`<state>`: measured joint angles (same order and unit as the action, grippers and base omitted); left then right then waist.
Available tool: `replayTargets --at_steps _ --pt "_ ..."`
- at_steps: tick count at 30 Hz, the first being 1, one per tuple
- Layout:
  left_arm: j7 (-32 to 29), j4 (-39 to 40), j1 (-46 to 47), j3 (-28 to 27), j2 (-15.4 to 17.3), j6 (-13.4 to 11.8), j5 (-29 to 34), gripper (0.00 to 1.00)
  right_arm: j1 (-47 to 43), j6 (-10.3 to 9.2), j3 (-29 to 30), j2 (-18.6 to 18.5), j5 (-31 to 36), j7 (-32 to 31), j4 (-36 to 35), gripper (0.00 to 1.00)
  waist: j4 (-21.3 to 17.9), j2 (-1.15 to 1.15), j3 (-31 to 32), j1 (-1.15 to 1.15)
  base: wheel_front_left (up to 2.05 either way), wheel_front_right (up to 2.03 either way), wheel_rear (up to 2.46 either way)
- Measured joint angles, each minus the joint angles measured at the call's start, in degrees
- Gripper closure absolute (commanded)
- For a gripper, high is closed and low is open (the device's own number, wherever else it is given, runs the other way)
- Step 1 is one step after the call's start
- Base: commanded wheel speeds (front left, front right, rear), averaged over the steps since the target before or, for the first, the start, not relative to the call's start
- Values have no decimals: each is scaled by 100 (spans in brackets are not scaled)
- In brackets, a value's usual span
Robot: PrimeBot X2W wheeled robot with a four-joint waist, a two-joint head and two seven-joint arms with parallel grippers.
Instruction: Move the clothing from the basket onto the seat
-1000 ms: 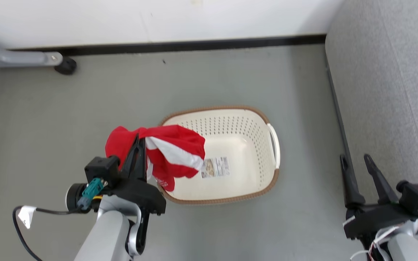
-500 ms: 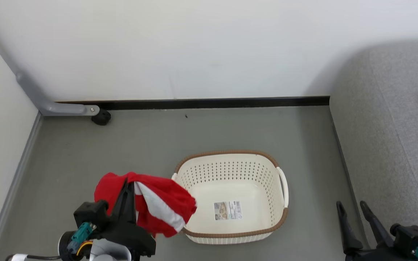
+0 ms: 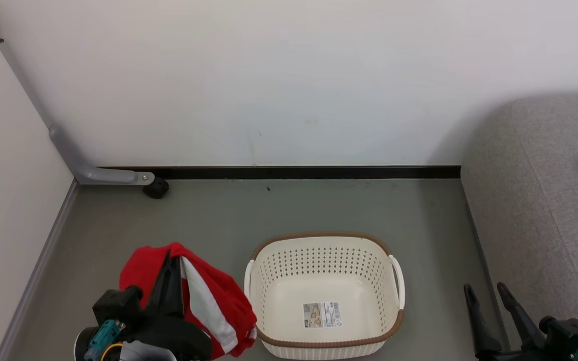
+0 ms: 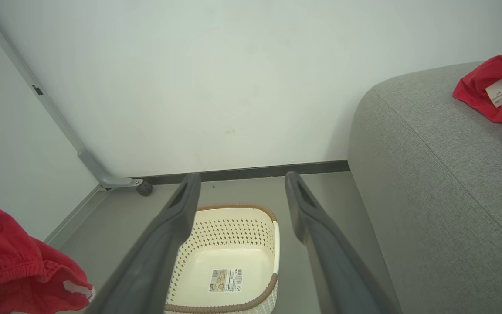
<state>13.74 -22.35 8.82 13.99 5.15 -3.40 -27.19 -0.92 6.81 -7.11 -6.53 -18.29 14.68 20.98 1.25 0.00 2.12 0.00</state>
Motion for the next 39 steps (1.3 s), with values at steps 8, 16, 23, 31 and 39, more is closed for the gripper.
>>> replayTargets --at_steps 8,16,23,31,39 --pt "0 231 -52 0 13 -22 0 100 0 5 -71 -1 90 0 -80 0 22 1 39 0 0 0 0" --pt "-54 485 -113 131 30 -21 5 100 87 10 -506 -11 402 0 -196 0 15 0 40 0 0 0 0" --pt "-163 643 -111 222 29 -21 20 100 819 25 -1712 15 534 1 -196 0 10 0 6 0 0 0 0" --pt "-320 846 49 534 1 -1 177 100 1566 26 -3049 62 512 1 20 0 201 0 -8 1 0 0 0" --pt "-542 1123 151 917 -43 97 277 100 2442 26 -3896 105 352 1 370 0 452 1 -90 1 0 0 0"
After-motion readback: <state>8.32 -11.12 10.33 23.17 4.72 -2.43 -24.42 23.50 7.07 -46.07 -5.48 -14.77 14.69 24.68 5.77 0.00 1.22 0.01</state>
